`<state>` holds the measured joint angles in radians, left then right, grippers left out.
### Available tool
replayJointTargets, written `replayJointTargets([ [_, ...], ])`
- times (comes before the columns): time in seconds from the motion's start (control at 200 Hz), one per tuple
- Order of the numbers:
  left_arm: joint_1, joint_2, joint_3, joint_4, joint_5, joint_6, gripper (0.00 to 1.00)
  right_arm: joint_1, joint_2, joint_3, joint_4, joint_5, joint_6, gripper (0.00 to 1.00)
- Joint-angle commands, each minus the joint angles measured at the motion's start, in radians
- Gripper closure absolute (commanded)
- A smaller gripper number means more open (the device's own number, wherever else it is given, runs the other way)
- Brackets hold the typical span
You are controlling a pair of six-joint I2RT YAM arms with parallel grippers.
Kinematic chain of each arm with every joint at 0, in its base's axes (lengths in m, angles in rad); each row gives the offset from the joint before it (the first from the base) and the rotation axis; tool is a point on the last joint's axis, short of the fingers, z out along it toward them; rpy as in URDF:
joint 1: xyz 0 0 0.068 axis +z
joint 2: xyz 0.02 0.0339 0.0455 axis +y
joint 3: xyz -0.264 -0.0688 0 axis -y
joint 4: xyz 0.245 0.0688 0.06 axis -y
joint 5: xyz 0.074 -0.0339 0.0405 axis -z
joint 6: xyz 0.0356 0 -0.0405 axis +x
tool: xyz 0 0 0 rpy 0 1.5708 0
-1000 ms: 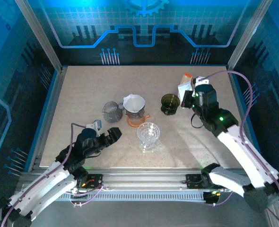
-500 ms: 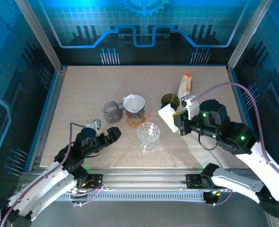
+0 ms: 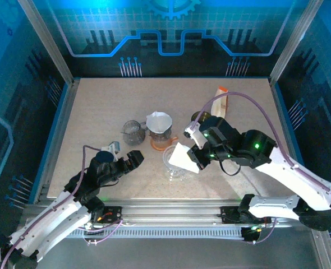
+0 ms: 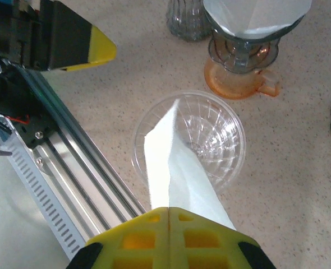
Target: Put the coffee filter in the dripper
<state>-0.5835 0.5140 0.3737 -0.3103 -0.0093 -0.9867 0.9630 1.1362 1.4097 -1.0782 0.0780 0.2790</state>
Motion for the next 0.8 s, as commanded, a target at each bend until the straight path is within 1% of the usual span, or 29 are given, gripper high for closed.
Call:
replayJointTargets([
  [0.0, 0.009, -0.007, 0.033, -0.023, 0.016, 0.024, 0.01, 0.011, 0.027, 0.067, -0.098, 0.03, -0.027, 1.0],
  [0.3, 0.01, 0.003, 0.03, -0.008, 0.022, 0.026, 0.01, 0.019, 0.165, 0.176, -0.168, 0.022, -0.081, 1.0],
  [0.53, 0.008, 0.013, 0.036, 0.005, 0.041, 0.025, 0.01, 0.062, 0.276, 0.276, -0.202, 0.038, -0.12, 1.0],
  [0.695, 0.009, 0.025, 0.04, 0.019, 0.055, 0.023, 0.01, 0.064, 0.326, 0.276, -0.198, 0.04, -0.138, 1.0],
  [0.795, 0.009, 0.033, 0.04, 0.028, 0.061, 0.024, 0.01, 0.055, 0.348, 0.256, -0.173, 0.021, -0.144, 1.0],
])
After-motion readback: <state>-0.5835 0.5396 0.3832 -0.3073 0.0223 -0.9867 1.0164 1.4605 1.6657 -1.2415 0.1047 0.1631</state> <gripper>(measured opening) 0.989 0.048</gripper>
